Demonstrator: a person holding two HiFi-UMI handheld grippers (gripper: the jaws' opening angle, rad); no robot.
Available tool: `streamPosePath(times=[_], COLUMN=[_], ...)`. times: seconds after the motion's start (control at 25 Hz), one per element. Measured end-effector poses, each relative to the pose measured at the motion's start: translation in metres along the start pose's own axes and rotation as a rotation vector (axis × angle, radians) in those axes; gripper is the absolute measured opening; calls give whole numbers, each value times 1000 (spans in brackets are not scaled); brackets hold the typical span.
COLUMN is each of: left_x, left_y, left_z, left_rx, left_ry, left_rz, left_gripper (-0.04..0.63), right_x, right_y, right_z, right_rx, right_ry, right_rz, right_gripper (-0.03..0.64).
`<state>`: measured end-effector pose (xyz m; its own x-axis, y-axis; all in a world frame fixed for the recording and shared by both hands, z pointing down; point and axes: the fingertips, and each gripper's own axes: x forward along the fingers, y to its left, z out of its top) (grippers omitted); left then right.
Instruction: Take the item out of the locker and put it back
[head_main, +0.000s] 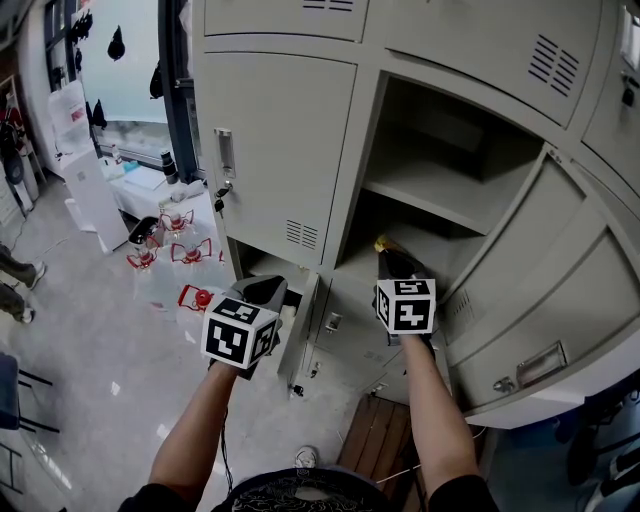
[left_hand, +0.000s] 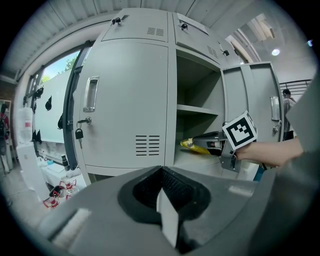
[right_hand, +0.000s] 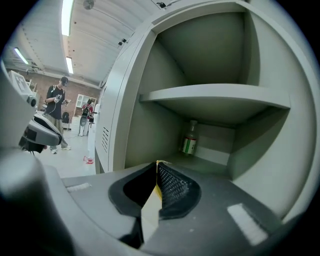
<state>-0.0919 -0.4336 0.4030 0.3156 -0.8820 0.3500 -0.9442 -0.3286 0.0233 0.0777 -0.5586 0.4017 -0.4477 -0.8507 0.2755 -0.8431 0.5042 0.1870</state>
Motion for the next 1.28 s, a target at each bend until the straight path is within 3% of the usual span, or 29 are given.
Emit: streamPosePath(times=[0.76, 1.28], left_x=[0, -3], left_y=[12, 18], left_z=[-5, -5], left_rx=[-3, -1], left_ry=[14, 18], left_rz=[19, 20], left_gripper=[0, 2], right_x=[27, 31], right_y=[16, 18], right_z=[-33, -37], right_rx=[-91, -94], right_ry=[177, 189], right_rz=[78, 65], right_gripper=[38, 46])
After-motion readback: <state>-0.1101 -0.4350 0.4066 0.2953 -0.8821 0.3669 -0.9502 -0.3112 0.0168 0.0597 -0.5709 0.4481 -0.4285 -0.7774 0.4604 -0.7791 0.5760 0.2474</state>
